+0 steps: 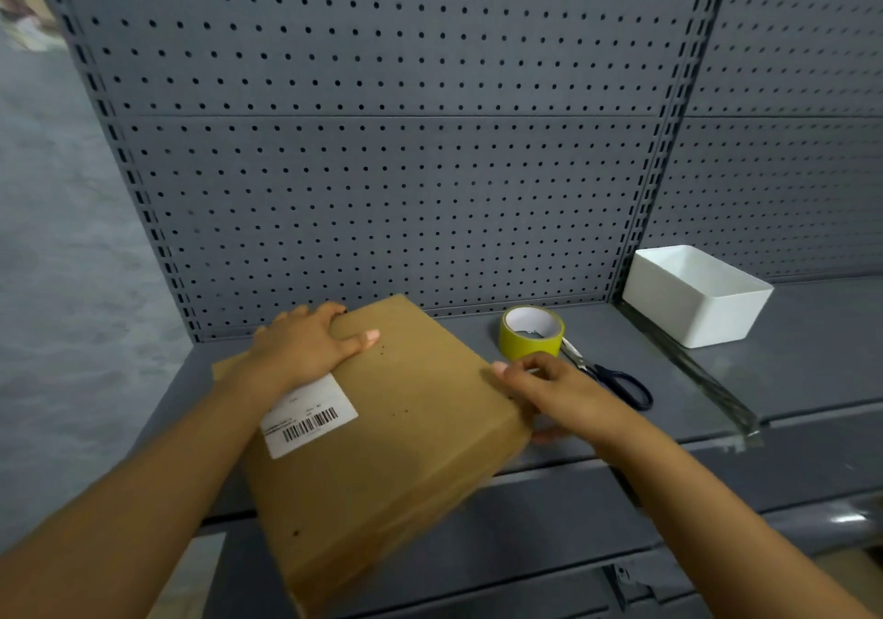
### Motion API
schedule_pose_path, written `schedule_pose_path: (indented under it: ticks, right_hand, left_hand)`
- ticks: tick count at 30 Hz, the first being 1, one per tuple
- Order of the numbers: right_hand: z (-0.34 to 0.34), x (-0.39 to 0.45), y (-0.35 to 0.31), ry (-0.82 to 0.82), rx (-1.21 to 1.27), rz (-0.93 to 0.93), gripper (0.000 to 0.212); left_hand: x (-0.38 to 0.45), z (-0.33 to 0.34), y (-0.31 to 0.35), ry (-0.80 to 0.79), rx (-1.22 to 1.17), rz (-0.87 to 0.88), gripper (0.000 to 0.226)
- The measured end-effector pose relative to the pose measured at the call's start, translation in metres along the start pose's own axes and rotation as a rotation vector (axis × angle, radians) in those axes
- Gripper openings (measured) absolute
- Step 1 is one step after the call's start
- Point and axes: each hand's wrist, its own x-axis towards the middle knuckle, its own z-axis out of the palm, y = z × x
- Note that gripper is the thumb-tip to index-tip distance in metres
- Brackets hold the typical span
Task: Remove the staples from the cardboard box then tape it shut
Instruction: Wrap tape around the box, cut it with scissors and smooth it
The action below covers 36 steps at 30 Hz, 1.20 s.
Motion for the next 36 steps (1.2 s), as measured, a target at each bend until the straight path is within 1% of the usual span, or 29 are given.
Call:
schedule_pose_path:
  ticks: [2,3,5,8,10,12,14,16,18,19,21,22,23,24,26,28,29,30,32,34,35,36]
  right_hand:
    - [0.008,-0.007,0.005,0.037,-0.022,0.025,0.064]
    - [0.014,-0.009,0.007,0.067,-0.044,0.008,0.065]
    - [0.023,-0.012,0.004,0.186,-0.062,-0.076,0.058]
    - [0.022,-0.012,-0.009,0.392,0.035,-0.213,0.049]
    - [0.018,-0.01,-0.022,0.486,0.135,-0.298,0.044]
    - [0.02,-0.006,-0.032,0.548,0.192,-0.364,0.037]
    - [0.022,0.002,-0.04,0.596,0.26,-0.401,0.033]
    - [0.023,0.011,-0.046,0.619,0.304,-0.394,0.039]
    - [0.022,0.02,-0.05,0.564,0.315,-0.376,0.054]
    - [0.022,0.021,-0.053,0.493,0.334,-0.364,0.065]
    - [0.024,0.023,-0.057,0.318,0.364,-0.344,0.1]
    - [0.026,0.023,-0.059,0.266,0.334,-0.346,0.115]
    - [0.03,0.024,-0.06,0.242,0.281,-0.363,0.123]
    - [0.033,0.025,-0.061,0.24,0.245,-0.38,0.125]
    - [0.038,0.025,-0.063,0.267,0.252,-0.381,0.115]
    - [0.042,0.028,-0.062,0.245,0.277,-0.352,0.089]
    - [0.045,0.03,-0.06,0.201,0.276,-0.334,0.074]
    - [0.048,0.033,-0.057,0.152,0.272,-0.317,0.064]
    - [0.056,0.041,-0.052,0.081,0.286,-0.28,0.056]
    - [0.063,0.05,-0.049,0.048,0.275,-0.262,0.053]
    - [0.065,0.055,-0.047,0.034,0.26,-0.252,0.053]
    - [0.067,0.061,-0.046,0.019,0.238,-0.239,0.053]
  left_hand:
    - [0.002,-0.002,-0.005,-0.063,-0.101,-0.069,0.098]
    - [0.002,-0.004,-0.007,-0.1,-0.153,-0.091,0.1]
    - [0.002,-0.008,-0.008,-0.112,-0.21,-0.102,0.09]
    - [-0.006,-0.021,-0.011,-0.041,-0.36,-0.105,0.066]
    - [-0.013,-0.031,-0.015,-0.024,-0.487,-0.097,0.059]
    - [-0.018,-0.035,-0.017,-0.019,-0.587,-0.07,0.052]
    - [-0.024,-0.03,-0.018,0.036,-0.647,-0.047,0.055]
    - [-0.026,-0.025,-0.021,0.113,-0.714,-0.053,0.066]
    - [-0.03,-0.023,-0.026,0.149,-0.737,-0.065,0.067]
    - [-0.033,-0.023,-0.029,0.15,-0.737,-0.081,0.066]
    - [-0.036,-0.024,-0.033,0.16,-0.736,-0.104,0.069]
    - [-0.037,-0.026,-0.035,0.168,-0.749,-0.111,0.071]
    - [-0.039,-0.028,-0.037,0.167,-0.774,-0.111,0.073]
    - [-0.04,-0.03,-0.039,0.163,-0.792,-0.107,0.075]
    - [-0.041,-0.036,-0.045,0.133,-0.763,-0.098,0.083]
    - [-0.041,-0.039,-0.052,0.101,-0.638,-0.114,0.092]
    - [-0.041,-0.039,-0.054,0.078,-0.564,-0.153,0.096]
    - [-0.038,-0.036,-0.058,0.059,-0.497,-0.199,0.099]
    - [-0.037,-0.03,-0.06,0.044,-0.426,-0.261,0.107]
    - [-0.035,-0.023,-0.061,0.067,-0.393,-0.289,0.122]
    - [-0.035,-0.019,-0.059,0.085,-0.353,-0.292,0.125]
    - [-0.035,-0.015,-0.056,0.106,-0.295,-0.279,0.121]
